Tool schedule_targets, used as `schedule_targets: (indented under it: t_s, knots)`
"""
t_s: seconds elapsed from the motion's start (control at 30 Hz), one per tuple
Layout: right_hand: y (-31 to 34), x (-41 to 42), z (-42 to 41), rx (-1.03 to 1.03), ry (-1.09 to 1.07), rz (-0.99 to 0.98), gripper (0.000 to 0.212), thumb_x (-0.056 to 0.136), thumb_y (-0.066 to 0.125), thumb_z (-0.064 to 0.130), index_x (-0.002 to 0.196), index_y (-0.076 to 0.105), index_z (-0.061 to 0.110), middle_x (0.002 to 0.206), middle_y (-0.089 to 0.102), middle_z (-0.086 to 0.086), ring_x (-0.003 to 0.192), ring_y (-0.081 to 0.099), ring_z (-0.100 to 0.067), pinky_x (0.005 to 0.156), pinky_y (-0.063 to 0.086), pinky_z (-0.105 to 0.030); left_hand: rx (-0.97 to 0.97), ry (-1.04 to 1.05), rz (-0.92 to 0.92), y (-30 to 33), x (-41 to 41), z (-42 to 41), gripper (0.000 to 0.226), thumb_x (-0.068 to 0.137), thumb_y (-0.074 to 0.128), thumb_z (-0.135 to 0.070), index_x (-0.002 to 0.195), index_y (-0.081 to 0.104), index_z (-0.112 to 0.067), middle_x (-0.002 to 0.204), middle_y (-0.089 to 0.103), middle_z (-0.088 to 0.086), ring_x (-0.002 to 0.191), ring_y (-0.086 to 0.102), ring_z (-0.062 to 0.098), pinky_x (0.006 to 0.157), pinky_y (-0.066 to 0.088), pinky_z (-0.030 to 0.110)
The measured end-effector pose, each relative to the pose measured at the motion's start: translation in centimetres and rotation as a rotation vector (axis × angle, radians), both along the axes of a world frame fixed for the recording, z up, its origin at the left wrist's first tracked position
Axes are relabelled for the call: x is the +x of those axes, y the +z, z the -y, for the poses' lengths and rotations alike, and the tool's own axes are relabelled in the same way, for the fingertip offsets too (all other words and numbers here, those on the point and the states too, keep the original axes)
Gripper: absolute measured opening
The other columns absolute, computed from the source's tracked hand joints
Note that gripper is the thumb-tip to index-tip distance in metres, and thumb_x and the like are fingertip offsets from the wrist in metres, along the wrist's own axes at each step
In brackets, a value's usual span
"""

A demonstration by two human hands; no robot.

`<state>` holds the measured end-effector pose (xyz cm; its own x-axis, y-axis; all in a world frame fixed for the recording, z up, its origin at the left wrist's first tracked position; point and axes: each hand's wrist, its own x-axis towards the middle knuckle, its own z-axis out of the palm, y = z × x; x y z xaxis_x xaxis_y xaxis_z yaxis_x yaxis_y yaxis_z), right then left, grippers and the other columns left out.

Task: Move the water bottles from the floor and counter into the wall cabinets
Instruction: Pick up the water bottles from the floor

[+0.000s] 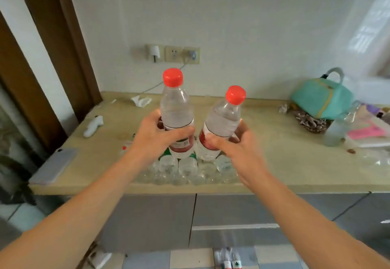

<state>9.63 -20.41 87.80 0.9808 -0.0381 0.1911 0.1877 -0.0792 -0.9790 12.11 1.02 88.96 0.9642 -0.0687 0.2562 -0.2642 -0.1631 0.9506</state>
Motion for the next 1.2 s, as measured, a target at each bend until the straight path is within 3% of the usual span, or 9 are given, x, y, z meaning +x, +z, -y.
schedule_targets:
  t_s: [0.13,0.3,0.6,0.73,0.9,1.07,1.2]
  knots:
    - [8.1,2.4,-5.6,0.043,-0.022,0.123,0.057,0.063,0.091,0.04,0.111,0.064,0.029,0.111,0.075,0.005,0.104,0.073,-0.019,0.093,0.056,-0.055,-0.011,-0.042,0.139,8.3,2.1,-5.5,0.035,0.074,0.088,-0.029,0.103,0.069,-0.032,0.095,0.076,-0.02,0.086,0.071,-0.004,0.064,0.051,0.006]
    - [17.8,4.7,-12.9,0.058,-0.07,0.235,0.048,0.061,0.089,0.045,0.102,0.066,0.034,0.109,0.073,0.012,0.104,0.072,-0.018,0.091,0.055,-0.062,-0.021,-0.058,0.265,17.9,4.3,-12.5,0.027,0.08,0.084,-0.024,0.1,0.068,-0.03,0.091,0.075,-0.022,0.083,0.07,-0.006,0.062,0.049,0.005]
    - [31.4,10.2,-19.9,0.085,-0.047,0.396,0.056,0.061,0.09,0.047,0.11,0.067,0.033,0.11,0.074,0.012,0.101,0.072,-0.011,0.089,0.058,-0.055,-0.025,0.031,0.411,31.5,10.2,-19.0,0.039,0.07,0.085,-0.044,0.101,0.06,-0.045,0.084,0.067,-0.038,0.076,0.06,-0.024,0.052,0.044,0.003]
    - [36.0,13.8,-20.3,0.106,-0.052,0.465,0.048,0.071,0.09,0.035,0.11,0.064,0.03,0.11,0.074,0.009,0.094,0.073,-0.006,0.084,0.06,-0.048,-0.046,0.082,0.472,36.1,13.6,-19.6,0.039,0.069,0.088,-0.042,0.099,0.063,-0.042,0.087,0.07,-0.029,0.076,0.064,-0.016,0.058,0.047,0.009]
    - [40.0,18.3,-19.6,0.119,-0.017,0.559,0.049,0.074,0.088,0.027,0.116,0.063,0.025,0.103,0.076,0.009,0.089,0.075,-0.009,0.067,0.06,-0.034,-0.079,0.169,0.523,39.8,18.2,-19.5,0.039,0.07,0.088,-0.042,0.101,0.063,-0.04,0.091,0.068,-0.025,0.083,0.064,-0.005,0.061,0.048,0.016]
    - [43.0,23.6,-18.4,0.101,-0.02,0.6,0.051,0.077,0.086,0.028,0.123,0.064,0.021,0.111,0.074,0.001,0.103,0.072,-0.021,0.089,0.058,-0.051,0.008,0.25,0.528,42.8,22.6,-19.1,0.037,0.07,0.087,-0.045,0.097,0.062,-0.039,0.092,0.066,-0.023,0.087,0.064,0.001,0.066,0.049,0.024]
    - [45.1,28.2,-17.5,0.091,-0.013,0.525,0.048,0.077,0.086,0.03,0.119,0.063,0.022,0.108,0.073,0.002,0.102,0.071,-0.021,0.093,0.057,-0.052,0.024,0.366,0.513,44.6,26.5,-18.4,0.054,0.071,0.087,-0.042,0.117,0.064,-0.025,0.115,0.071,-0.003,0.105,0.067,0.024,0.091,0.056,0.045]
